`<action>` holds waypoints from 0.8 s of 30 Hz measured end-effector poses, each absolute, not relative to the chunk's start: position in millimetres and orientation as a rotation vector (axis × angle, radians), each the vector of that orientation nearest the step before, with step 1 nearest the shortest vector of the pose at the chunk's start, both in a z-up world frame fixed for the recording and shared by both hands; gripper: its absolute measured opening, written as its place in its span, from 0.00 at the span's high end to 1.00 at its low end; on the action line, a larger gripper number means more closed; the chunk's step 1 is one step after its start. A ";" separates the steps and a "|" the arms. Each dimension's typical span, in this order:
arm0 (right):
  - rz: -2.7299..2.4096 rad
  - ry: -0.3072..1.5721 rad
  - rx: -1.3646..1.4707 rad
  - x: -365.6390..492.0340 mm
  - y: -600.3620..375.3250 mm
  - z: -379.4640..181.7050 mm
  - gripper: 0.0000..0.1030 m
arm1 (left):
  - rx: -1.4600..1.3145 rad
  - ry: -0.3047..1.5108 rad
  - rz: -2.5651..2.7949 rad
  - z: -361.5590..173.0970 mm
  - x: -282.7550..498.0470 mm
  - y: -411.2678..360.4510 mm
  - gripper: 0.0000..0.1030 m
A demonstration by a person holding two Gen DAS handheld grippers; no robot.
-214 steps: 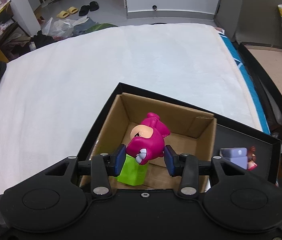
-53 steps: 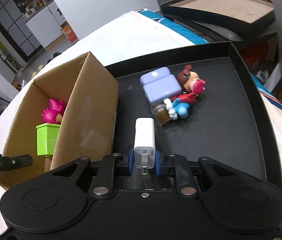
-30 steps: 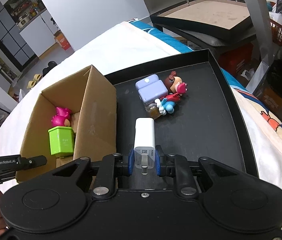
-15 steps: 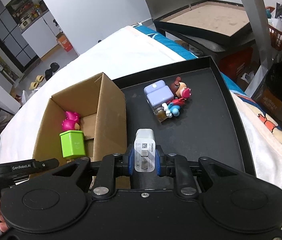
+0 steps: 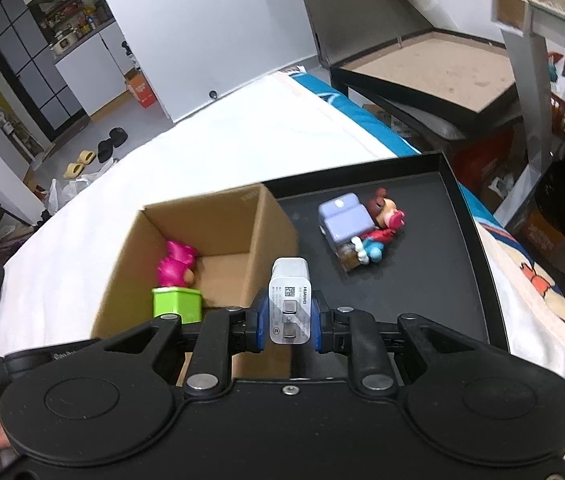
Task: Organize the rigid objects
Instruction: 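Lift the white charger with the right tool and carry it over the box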
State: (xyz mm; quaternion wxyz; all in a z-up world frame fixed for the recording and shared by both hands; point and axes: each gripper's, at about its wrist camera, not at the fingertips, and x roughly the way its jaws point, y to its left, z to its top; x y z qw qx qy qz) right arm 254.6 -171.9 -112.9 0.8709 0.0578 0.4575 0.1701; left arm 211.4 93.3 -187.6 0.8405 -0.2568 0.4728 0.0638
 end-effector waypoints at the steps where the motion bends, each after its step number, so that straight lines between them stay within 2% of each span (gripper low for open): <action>1: 0.360 0.953 0.116 254.7 -168.9 -111.0 0.80 | -0.546 1.001 0.133 -187.8 211.1 93.1 0.78; 13: 0.400 0.937 0.076 262.5 -130.3 -98.3 0.80 | -0.556 1.007 0.103 -190.2 207.0 89.4 0.77; 24: 0.432 0.956 0.033 275.0 -93.8 -112.0 0.80 | -0.574 1.002 0.103 -191.0 204.2 93.2 0.77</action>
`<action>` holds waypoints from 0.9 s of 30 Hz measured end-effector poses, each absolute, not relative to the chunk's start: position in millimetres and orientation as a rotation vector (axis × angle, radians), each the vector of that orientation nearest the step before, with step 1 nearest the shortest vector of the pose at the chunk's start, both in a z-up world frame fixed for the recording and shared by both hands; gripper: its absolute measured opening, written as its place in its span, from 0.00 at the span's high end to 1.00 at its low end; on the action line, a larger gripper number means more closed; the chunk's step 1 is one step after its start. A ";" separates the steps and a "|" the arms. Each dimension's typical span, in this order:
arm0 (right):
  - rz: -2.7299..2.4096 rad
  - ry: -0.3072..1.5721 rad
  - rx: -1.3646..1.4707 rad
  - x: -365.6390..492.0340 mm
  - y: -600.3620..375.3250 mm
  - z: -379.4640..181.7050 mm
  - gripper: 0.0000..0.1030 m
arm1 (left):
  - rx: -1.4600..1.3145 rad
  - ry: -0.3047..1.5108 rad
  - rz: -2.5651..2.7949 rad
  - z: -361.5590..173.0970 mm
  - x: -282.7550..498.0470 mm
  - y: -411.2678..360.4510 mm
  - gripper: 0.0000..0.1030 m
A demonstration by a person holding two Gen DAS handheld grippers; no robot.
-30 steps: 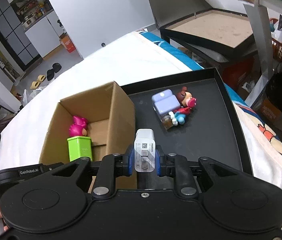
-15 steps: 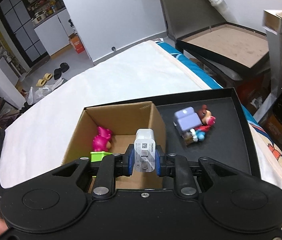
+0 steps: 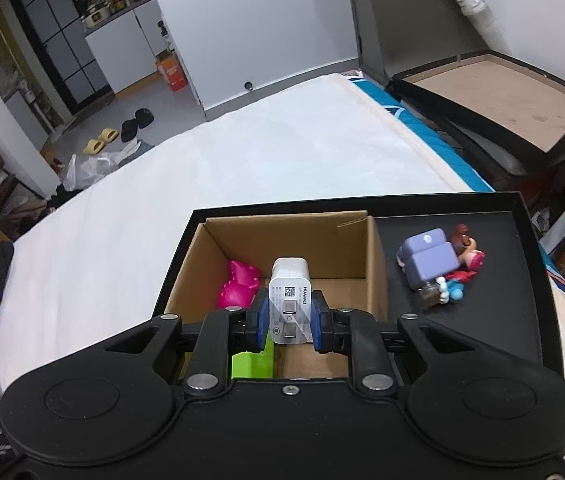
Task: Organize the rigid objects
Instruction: 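Lift the white charger with the right tool and carry it over the box, then lower the charger into the box and open the right tool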
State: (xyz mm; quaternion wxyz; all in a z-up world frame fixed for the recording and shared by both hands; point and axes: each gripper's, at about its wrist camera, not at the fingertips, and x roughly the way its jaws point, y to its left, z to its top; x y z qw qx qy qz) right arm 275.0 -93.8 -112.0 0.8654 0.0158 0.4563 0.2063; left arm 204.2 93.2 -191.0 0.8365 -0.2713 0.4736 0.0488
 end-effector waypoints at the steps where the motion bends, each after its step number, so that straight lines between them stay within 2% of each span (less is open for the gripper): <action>1: 0.432 0.961 0.030 276.1 -91.5 -114.0 0.80 | -0.574 1.003 0.103 -190.9 204.2 93.2 0.77; 27: 0.496 1.033 -0.007 301.7 -43.8 -145.5 0.78 | -0.584 1.000 0.105 -192.1 204.9 95.3 0.76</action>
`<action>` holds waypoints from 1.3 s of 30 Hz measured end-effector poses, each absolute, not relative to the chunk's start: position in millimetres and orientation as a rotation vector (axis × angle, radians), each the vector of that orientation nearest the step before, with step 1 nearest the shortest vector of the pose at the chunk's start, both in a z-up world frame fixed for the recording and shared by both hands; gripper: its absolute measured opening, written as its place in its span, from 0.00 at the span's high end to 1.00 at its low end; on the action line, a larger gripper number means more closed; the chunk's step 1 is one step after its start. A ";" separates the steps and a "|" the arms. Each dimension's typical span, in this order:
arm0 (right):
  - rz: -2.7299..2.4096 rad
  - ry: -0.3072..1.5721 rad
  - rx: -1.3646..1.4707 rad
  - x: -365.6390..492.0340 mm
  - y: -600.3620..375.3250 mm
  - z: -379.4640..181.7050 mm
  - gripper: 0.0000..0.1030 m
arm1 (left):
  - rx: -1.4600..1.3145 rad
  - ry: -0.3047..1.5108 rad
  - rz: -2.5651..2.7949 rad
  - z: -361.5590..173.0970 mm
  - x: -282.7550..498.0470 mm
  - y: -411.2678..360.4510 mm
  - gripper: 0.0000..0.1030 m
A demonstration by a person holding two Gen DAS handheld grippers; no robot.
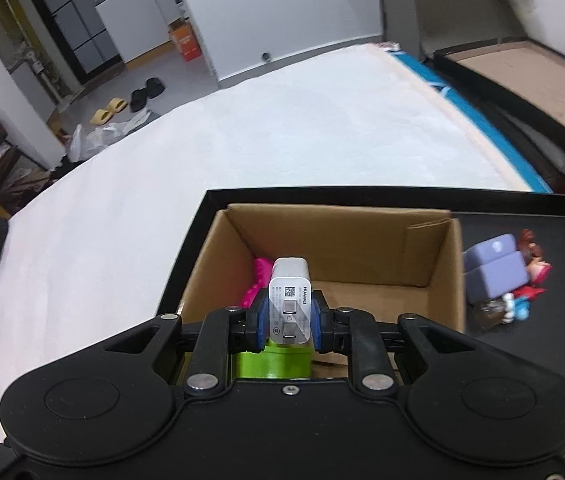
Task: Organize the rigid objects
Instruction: 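Lower the charger into the box and open the right tool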
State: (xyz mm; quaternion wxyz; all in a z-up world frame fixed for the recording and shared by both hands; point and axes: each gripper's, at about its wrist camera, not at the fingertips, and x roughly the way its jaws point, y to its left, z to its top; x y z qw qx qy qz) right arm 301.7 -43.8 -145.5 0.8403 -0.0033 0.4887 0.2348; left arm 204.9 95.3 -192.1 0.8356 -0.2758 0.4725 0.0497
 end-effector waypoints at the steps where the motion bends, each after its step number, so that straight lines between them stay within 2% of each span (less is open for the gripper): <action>1: 0.505 1.042 -0.008 302.2 -41.9 -146.7 0.76 | -0.586 1.003 0.107 -192.6 205.3 95.7 0.76; 7: 0.490 1.007 -0.024 301.2 -46.4 -139.5 0.47 | -0.586 1.000 0.115 -191.1 207.1 96.2 0.76; 16: 0.453 0.952 0.001 299.2 -72.6 -117.6 0.27 | -0.584 1.003 0.116 -190.9 206.8 95.1 0.76; 20: 0.441 0.930 0.006 297.1 -82.9 -109.7 0.24 | -0.577 1.004 0.118 -189.8 207.6 93.2 0.76; 25: 0.405 0.881 0.036 294.0 -100.9 -102.7 0.12 | -0.576 1.007 0.121 -189.5 208.3 92.6 0.76; 33: 0.407 0.890 0.086 292.7 -128.3 -101.4 0.12 | -0.572 1.007 0.123 -189.8 209.3 91.2 0.76; 39: 0.414 0.876 0.105 290.8 -152.7 -101.2 0.08 | -0.575 1.009 0.127 -190.1 210.0 91.2 0.76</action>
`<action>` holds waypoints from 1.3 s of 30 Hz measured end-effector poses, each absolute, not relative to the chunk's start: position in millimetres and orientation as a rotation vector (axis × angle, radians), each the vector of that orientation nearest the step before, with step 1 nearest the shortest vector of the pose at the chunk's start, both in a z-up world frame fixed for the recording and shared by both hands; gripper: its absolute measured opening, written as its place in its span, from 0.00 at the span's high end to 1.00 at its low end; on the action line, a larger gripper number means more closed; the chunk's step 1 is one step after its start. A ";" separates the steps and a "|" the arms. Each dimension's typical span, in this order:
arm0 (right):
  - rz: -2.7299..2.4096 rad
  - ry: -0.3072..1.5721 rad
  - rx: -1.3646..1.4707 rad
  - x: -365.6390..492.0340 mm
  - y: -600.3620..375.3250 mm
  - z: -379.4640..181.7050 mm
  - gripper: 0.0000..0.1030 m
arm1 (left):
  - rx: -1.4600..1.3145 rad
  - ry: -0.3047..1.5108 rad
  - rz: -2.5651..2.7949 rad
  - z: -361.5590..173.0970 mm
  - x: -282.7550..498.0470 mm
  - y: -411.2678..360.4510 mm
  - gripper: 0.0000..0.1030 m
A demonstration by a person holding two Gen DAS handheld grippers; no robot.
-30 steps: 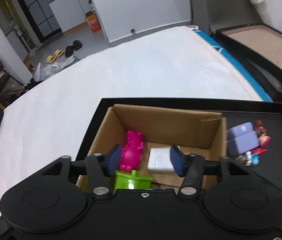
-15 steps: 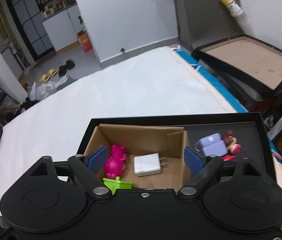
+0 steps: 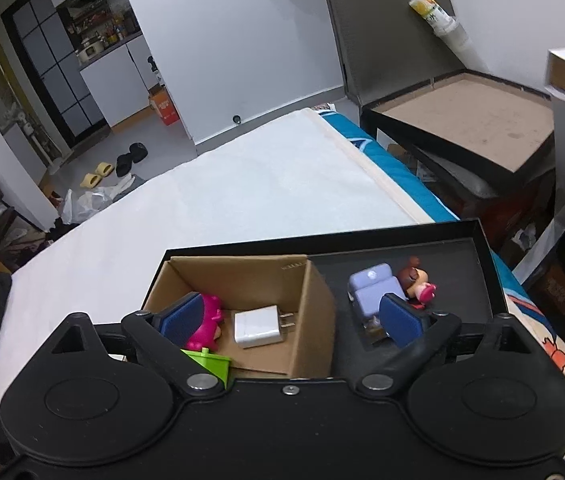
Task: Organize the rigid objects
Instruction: 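Lower the charger into the box and open the right tool, then move the right tool to the red-and-blue figure and close on it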
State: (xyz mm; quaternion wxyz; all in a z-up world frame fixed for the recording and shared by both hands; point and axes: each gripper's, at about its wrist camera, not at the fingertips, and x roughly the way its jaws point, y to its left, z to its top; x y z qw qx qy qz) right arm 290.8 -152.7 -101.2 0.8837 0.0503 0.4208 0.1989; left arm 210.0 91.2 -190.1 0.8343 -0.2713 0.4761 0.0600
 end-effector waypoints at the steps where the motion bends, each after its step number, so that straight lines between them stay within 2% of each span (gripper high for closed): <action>1: 0.409 0.886 0.113 291.8 -156.8 -102.6 0.08 | -0.575 1.008 0.128 -190.2 209.8 91.1 0.76; 15: 0.321 0.874 0.056 301.8 -197.3 -141.6 0.08 | -0.572 1.007 0.134 -191.1 209.3 90.6 0.76; 27: 0.367 0.870 -0.040 312.6 -194.7 -165.8 0.09 | -0.563 1.012 0.156 -191.9 212.9 88.6 0.76; 30: 0.369 0.873 -0.065 317.7 -191.9 -172.7 0.14 | -0.557 1.013 0.159 -192.1 213.5 87.0 0.76; 36: 0.353 0.921 -0.020 331.7 -193.6 -187.4 0.36 | -0.553 1.018 0.162 -192.6 215.0 86.0 0.76; 39: 0.331 0.957 0.019 338.9 -197.0 -196.0 0.40 | -0.554 1.018 0.162 -192.6 215.3 86.1 0.76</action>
